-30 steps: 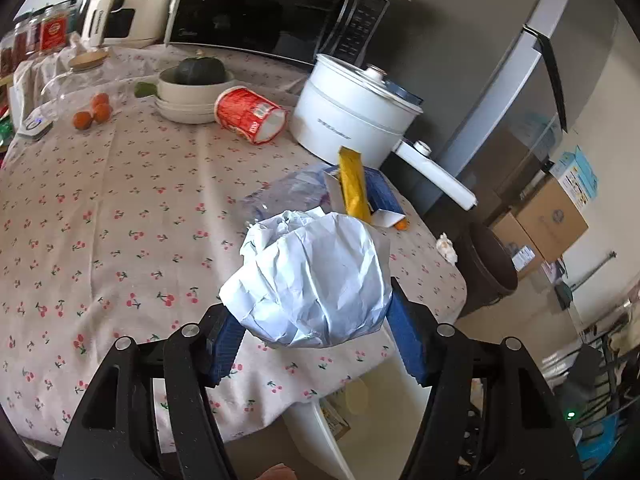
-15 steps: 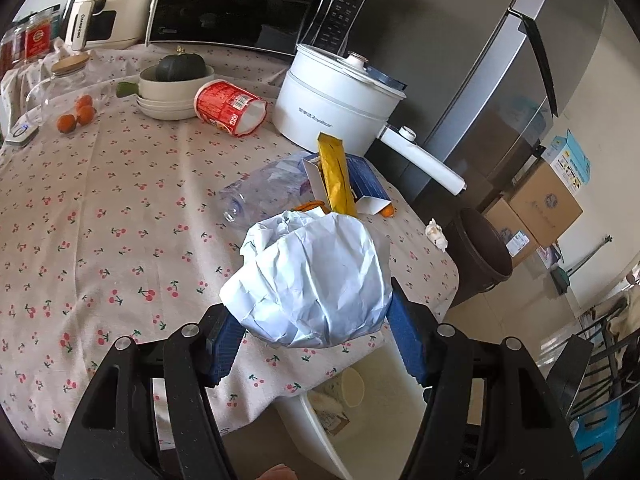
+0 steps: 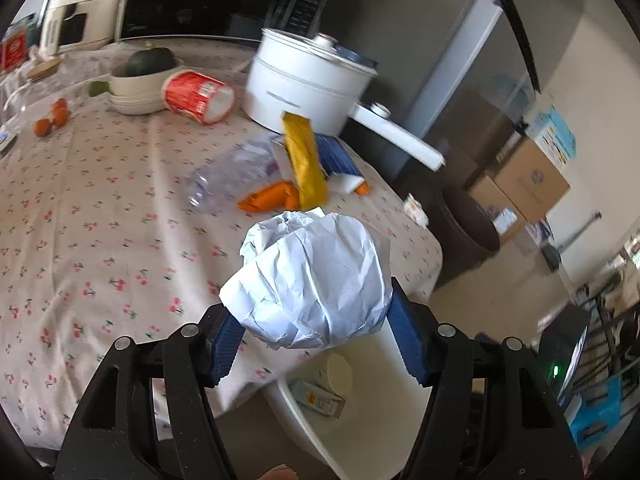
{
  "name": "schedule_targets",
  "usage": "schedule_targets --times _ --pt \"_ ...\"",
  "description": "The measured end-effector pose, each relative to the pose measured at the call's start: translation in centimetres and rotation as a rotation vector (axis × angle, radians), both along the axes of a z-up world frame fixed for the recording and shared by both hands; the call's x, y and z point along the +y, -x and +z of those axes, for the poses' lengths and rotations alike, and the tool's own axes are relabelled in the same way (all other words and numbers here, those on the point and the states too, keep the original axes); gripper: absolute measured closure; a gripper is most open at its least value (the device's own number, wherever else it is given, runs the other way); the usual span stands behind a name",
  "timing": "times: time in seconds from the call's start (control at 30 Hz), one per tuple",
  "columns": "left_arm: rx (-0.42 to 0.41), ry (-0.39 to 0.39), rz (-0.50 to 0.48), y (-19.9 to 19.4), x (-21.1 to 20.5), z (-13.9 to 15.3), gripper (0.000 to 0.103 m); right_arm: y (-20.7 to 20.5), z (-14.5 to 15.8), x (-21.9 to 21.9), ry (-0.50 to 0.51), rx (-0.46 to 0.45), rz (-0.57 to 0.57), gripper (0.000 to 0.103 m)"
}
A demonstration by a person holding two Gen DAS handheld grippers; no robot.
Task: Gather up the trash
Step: 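Carry the paper bag over the basin and open the left tool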
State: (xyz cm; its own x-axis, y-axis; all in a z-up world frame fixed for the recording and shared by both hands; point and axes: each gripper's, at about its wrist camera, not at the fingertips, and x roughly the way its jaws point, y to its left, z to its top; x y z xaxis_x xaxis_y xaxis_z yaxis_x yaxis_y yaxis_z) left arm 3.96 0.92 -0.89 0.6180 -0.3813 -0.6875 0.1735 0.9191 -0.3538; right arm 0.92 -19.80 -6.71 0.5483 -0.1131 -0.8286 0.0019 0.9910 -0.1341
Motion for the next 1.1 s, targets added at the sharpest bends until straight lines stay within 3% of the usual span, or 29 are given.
schedule_targets --times 0.5,0.7,0.9,1.1 --pt "0.084 -0.054 -0.206 1.2 -6.2 -3.4 0.039 -0.2 0.3 -4.8 0.003 -0.029 -0.198 0.021" --pt "0.147 -0.083 -0.283 1.4 -8.0 -5.1 0.029 -0.4 0.6 -6.4 -0.007 -0.042 -0.259 0.021" --pt "0.138 -0.071 -0.255 1.1 -7.1 -4.6 0.024 -1.2 1.1 -7.3 0.007 -0.062 -0.299 0.017" --pt "0.109 -0.075 -0.183 0.0 -5.1 -3.9 0.021 -6.4 2.4 -6.7 0.017 -0.072 -0.248 0.014"
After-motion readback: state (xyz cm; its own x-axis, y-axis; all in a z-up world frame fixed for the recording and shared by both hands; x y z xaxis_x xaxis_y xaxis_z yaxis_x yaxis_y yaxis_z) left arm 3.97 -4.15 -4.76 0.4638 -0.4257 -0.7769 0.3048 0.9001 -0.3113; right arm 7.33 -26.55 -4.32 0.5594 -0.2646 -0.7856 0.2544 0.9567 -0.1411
